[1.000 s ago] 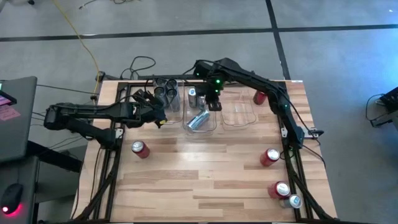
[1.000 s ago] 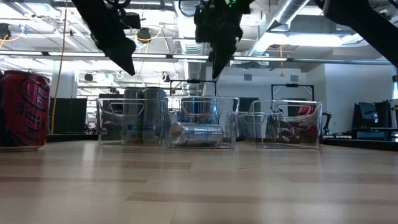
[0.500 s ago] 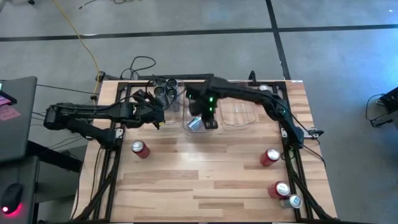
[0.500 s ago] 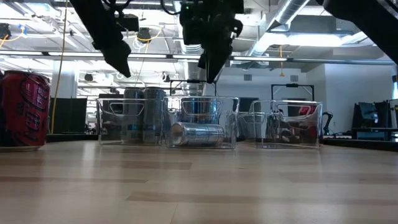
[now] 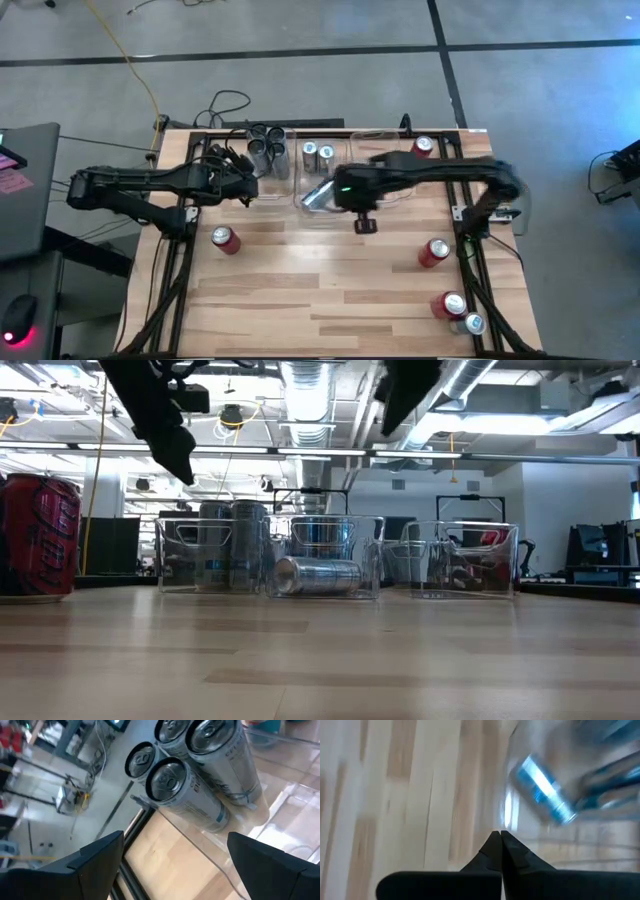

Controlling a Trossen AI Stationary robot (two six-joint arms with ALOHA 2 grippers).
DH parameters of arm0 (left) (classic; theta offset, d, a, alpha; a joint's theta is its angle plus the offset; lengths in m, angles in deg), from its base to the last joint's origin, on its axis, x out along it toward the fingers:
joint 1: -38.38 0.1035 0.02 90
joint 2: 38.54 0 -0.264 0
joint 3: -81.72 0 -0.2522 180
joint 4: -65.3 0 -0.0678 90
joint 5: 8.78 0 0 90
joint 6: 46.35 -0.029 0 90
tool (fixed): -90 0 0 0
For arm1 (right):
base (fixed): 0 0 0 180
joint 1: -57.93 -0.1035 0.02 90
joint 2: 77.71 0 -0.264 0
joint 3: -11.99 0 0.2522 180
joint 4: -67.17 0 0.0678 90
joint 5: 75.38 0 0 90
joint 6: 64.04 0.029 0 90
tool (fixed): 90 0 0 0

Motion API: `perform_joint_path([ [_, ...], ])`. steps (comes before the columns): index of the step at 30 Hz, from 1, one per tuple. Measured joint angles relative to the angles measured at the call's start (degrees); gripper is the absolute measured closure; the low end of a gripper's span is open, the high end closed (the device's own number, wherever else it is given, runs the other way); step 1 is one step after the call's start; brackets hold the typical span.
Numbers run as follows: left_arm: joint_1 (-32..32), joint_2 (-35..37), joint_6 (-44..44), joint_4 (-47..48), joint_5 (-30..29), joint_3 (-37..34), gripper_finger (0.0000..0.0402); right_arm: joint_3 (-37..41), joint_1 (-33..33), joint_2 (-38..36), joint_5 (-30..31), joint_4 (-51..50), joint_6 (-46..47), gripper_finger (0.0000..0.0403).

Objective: Sort soda cans
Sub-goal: Move the middle transparent bin to the center of the table

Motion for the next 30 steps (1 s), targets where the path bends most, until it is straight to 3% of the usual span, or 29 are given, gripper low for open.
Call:
perform_joint_path([
  [7, 0.46, 5.70, -16.44, -18.32, 3.22, -9.43, 0.0052, 31.65, -0.36, -21.20, 0.82, 37.15, 6.06, 0.0394],
  [11, 2.35, 10.31, -23.46, -28.86, 14.96, -13.86, 0.0052, 47.17, -2.94, -24.52, -2.25, 65.71, 14.16, 0.0394],
  [14, 4.33, 13.41, -27.50, -35.60, 25.40, -17.32, 0.0053, 51.90, -4.54, -22.79, -3.07, 80.34, 12.60, 0.0394],
  [17, 6.33, 16.02, -29.52, -39.32, 32.76, -19.91, 0.0058, 50.86, -3.86, -22.79, -1.56, 78.61, 10.03, 0.0394],
  [21, 7.64, 18.96, -29.84, -39.96, 37.32, -21.32, 0.0068, 48.39, -2.04, -21.85, 3.24, 66.28, 9.19, 0.0372],
  [30, 7.62, 25.07, -28.56, -39.35, 40.29, -21.30, 0.0072, 43.61, -0.96, -11.30, 5.22, 63.89, 6.36, 0.0190],
])
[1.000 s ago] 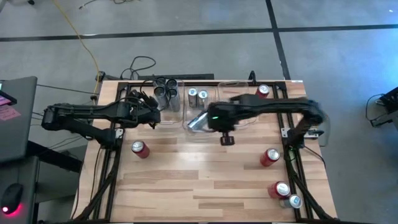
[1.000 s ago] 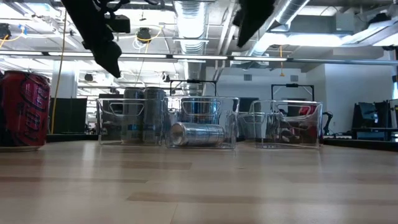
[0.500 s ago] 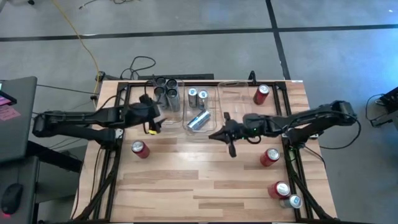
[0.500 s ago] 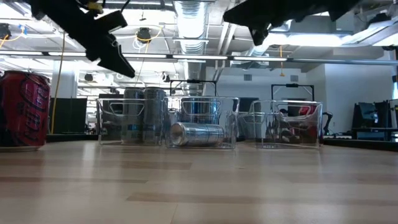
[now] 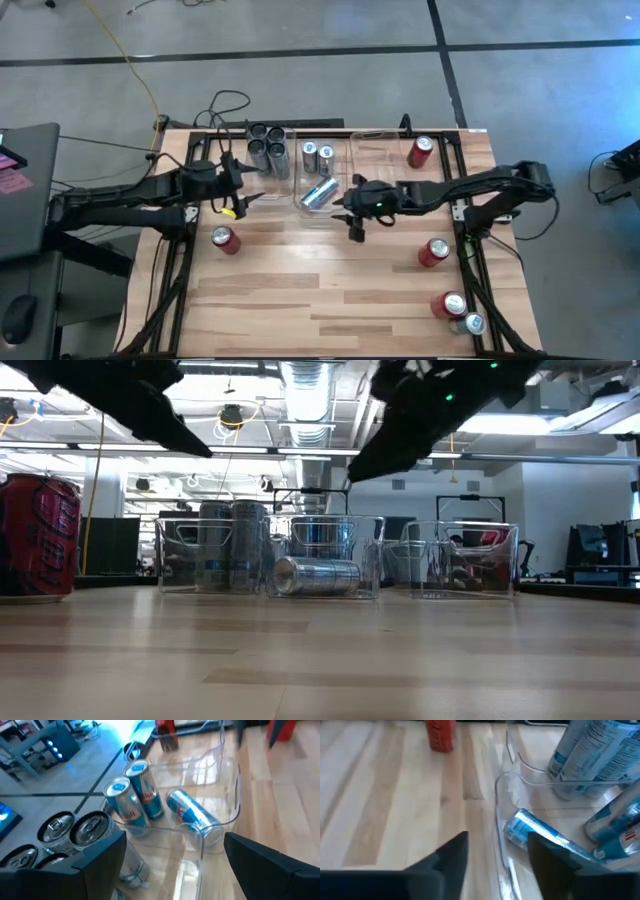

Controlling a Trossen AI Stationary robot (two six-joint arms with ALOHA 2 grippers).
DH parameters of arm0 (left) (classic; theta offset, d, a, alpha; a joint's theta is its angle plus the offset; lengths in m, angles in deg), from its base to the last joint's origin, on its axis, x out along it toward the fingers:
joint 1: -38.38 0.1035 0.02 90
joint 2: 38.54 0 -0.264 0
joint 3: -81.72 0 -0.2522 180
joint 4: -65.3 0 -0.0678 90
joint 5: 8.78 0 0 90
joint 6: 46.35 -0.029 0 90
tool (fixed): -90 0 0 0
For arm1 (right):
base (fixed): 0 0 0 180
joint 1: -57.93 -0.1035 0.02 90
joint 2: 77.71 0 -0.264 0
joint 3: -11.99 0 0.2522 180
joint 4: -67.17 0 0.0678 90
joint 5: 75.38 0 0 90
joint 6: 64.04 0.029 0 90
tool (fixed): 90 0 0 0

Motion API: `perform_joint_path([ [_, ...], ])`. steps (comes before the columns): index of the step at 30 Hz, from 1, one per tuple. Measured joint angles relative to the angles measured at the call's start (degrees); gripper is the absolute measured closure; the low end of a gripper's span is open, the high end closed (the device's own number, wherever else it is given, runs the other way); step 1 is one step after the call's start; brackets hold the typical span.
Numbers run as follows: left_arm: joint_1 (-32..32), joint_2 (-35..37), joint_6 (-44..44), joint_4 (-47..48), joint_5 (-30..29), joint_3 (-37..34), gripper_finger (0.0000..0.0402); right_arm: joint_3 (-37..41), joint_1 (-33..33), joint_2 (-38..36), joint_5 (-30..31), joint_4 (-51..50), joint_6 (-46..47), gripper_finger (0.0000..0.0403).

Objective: Sort soda cans
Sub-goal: Move the middle transparent bin to the center of the table

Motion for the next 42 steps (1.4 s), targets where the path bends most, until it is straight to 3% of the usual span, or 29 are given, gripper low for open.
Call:
perform_joint_path([
  [4, -0.02, 1.92, 0.51, 0.89, 0.02, 0.00, 0.0072, -3.65, 0.11, 5.03, 1.59, -2.81, -0.23, 0.0144],
  [9, -0.02, 2.84, 0.49, 1.74, 0.00, 0.00, 0.0072, -7.85, 1.43, 11.15, 5.20, -8.38, -1.63, 0.0158],
  [13, -0.02, 2.92, 0.48, 1.78, -0.03, 0.00, 0.0072, -10.15, 1.82, 14.30, 5.27, -11.60, -1.80, 0.0211],
  [21, -0.02, 2.94, 0.05, 1.80, -0.09, 0.00, 0.0072, -11.24, -2.52, 14.13, 4.46, -15.48, -1.04, 0.0379],
  [23, -0.02, 2.94, -0.05, 1.78, -0.11, 0.00, 0.0072, -11.20, -4.42, 13.45, 3.40, -16.61, 0.20, 0.0392],
  [33, -0.02, 2.94, -0.78, 1.61, -0.18, 0.02, 0.0072, -11.13, -12.22, 13.18, -2.03, -19.63, 7.35, 0.0361],
  [38, -0.02, 2.94, -0.60, 1.75, -0.18, 0.02, 0.0072, -11.13, -17.32, 12.83, -3.49, -20.97, 3.11, 0.0352],
  [42, -0.02, 2.94, -1.02, 1.74, -0.18, 0.02, 0.0072, -11.18, -20.49, 12.77, -3.59, -22.54, 2.60, 0.0320],
])
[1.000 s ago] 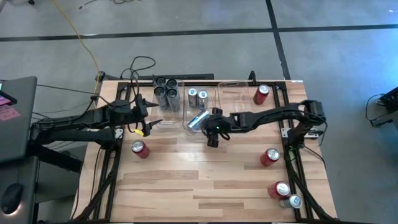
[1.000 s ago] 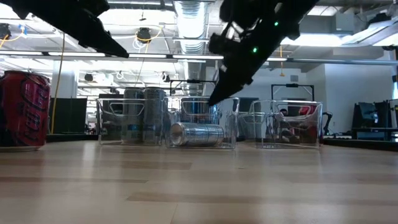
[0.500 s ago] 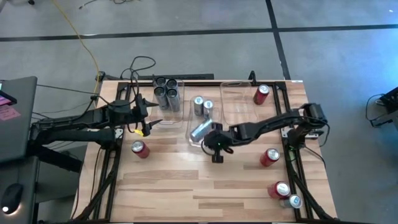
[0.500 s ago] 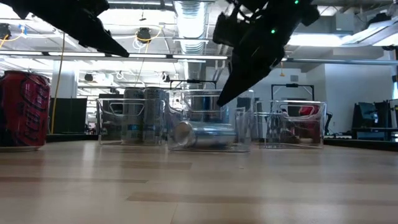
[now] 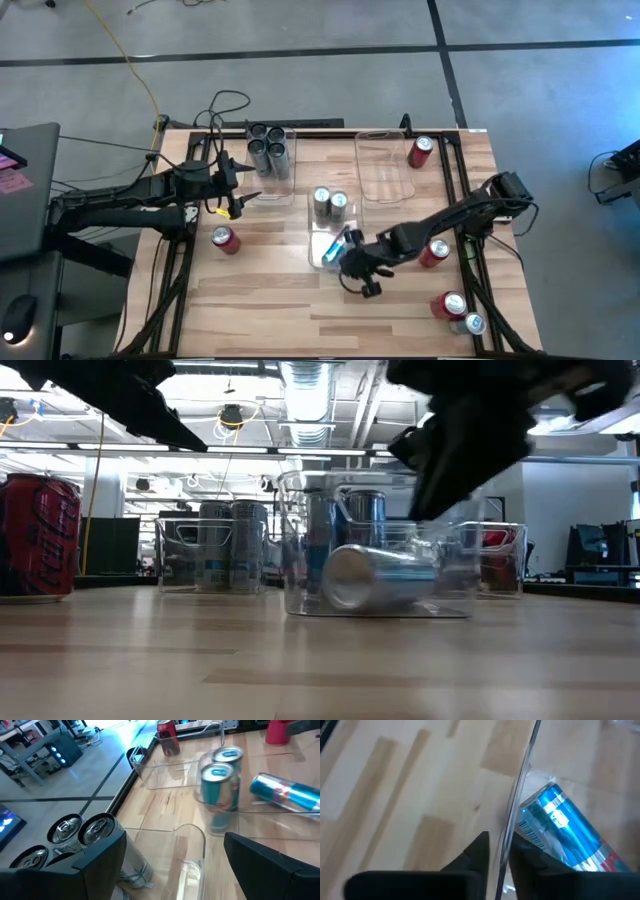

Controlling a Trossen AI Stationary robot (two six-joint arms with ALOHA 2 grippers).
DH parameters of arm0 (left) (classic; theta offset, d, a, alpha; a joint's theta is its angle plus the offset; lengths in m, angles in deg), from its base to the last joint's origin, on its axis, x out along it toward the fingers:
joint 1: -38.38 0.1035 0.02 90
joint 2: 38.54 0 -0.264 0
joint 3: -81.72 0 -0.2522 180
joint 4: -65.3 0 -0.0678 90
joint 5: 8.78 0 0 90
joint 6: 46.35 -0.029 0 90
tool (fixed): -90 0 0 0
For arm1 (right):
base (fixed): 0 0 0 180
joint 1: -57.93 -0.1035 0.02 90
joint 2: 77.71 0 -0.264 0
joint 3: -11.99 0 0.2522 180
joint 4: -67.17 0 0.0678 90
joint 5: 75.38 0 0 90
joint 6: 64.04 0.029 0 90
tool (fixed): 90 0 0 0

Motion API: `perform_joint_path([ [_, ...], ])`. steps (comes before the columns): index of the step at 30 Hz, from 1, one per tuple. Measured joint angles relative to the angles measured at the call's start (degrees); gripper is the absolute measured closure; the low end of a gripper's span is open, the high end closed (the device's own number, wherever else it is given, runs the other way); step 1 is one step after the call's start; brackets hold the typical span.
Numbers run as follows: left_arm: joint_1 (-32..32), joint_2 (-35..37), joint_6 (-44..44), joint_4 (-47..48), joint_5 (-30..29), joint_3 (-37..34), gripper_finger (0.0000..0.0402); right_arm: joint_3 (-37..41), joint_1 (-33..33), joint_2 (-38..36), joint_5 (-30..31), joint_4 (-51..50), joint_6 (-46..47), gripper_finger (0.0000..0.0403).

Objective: Sort soda cans
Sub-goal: Move the middle transparent bin to the center of the table, then remove the blue soda can from the middle transparent bin

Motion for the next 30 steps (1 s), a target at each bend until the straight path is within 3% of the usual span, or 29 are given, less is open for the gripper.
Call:
perform_joint_path([
  [8, 0.00, 0.00, -1.89, -0.45, -0.02, 0.04, 0.0072, 0.07, -0.95, -2.50, -4.51, -5.51, 4.93, 0.0214],
  [13, 0.00, -0.02, -2.56, -1.57, -0.28, 0.04, 0.0072, 0.08, -0.92, -4.90, -10.07, -4.90, 5.81, 0.0177],
  [18, 0.00, -0.02, -2.65, -1.79, -0.34, 0.04, 0.0072, -3.12, -0.99, -10.36, -9.63, -8.25, 5.11, 0.0171],
  [22, -0.02, -0.02, -3.63, -3.65, -2.56, 0.04, 0.0072, -6.62, 0.51, -12.22, 0.21, -10.62, -4.30, 0.0176],
  [30, -0.02, -0.02, -4.03, -3.81, -5.73, 0.04, 0.0072, -14.90, 6.89, 0.29, 1.63, -22.39, -21.13, 0.0185],
])
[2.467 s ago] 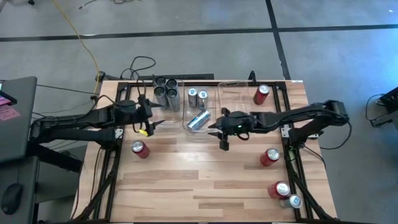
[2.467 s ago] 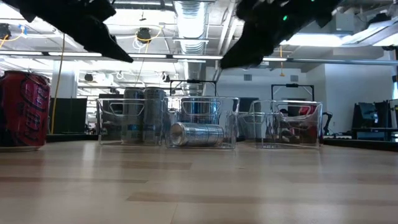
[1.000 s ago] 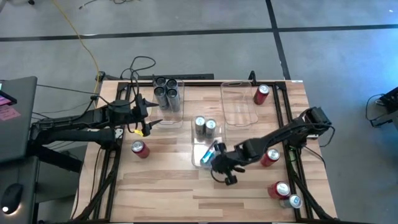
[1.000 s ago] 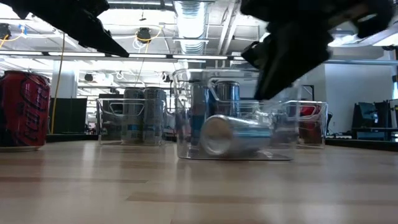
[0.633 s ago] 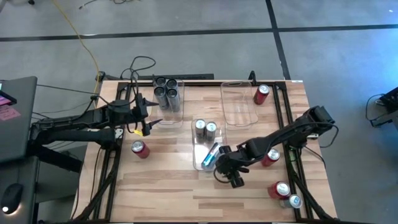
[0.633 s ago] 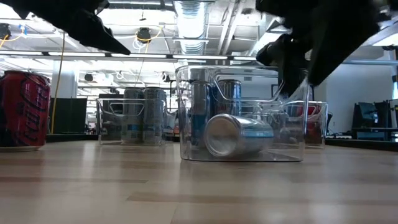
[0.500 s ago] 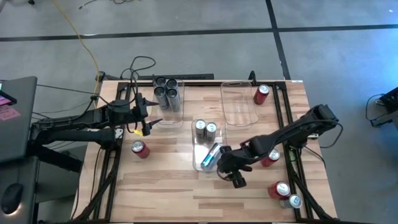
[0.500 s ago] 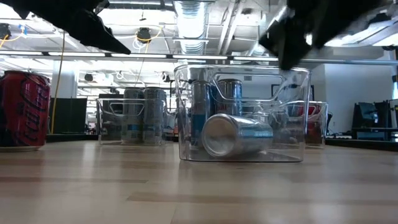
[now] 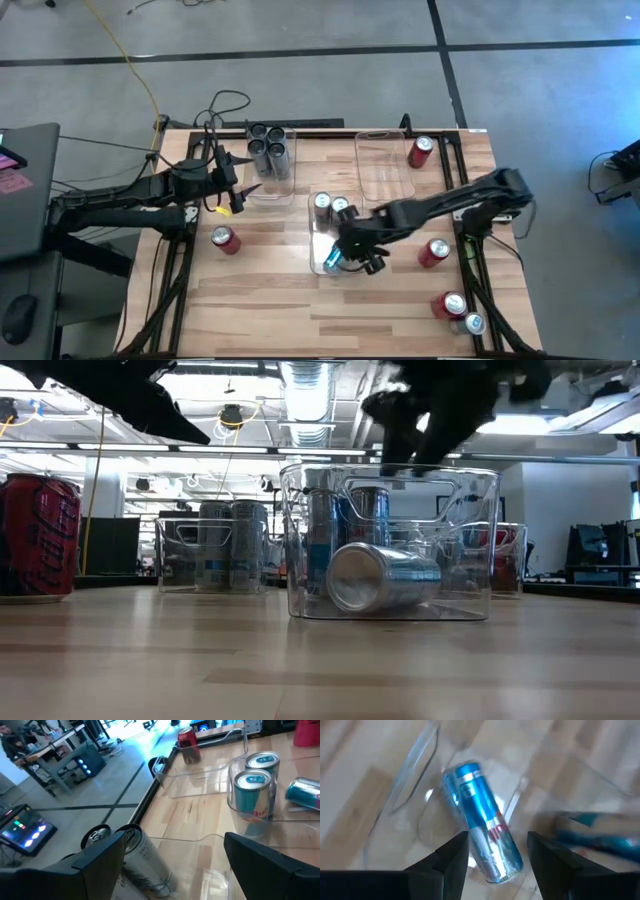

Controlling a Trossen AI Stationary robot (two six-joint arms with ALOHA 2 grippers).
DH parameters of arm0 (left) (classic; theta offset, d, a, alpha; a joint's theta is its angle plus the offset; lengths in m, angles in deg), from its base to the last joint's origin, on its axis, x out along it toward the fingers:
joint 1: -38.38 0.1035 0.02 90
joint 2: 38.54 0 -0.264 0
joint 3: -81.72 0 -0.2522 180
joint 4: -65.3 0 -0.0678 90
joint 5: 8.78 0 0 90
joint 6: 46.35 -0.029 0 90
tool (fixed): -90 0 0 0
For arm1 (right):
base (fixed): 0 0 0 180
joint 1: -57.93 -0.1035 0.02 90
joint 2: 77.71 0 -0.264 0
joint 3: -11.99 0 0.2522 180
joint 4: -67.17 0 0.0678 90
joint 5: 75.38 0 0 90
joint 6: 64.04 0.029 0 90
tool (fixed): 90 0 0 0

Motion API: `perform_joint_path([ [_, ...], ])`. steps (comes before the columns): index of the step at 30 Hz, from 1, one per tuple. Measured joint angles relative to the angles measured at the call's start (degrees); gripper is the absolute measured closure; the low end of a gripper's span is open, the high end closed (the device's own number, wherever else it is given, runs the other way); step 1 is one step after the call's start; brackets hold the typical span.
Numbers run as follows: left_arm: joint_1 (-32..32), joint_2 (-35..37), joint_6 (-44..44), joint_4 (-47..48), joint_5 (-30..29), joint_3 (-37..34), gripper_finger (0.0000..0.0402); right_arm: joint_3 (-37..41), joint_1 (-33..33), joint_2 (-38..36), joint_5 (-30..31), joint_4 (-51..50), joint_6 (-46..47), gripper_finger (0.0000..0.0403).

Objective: Sort soda cans
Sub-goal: Remove the blue soda can from the middle transparent bin

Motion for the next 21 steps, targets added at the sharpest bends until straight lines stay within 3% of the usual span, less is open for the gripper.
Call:
perform_joint_path([
  [7, 0.00, 0.00, 0.03, -0.02, 0.00, 0.02, 0.0072, -7.99, -0.61, 10.69, -0.06, -8.27, -11.19, 0.0197],
  [11, 0.00, 0.00, 0.43, -0.05, 0.01, 0.00, 0.0072, -9.35, -0.71, 14.90, 0.25, -9.88, -12.93, 0.0194],
  [21, 0.00, 0.00, 2.69, 0.35, -0.20, 0.00, 0.0072, -9.50, -0.66, 17.43, 4.42, -8.80, -13.65, 0.0141],
])
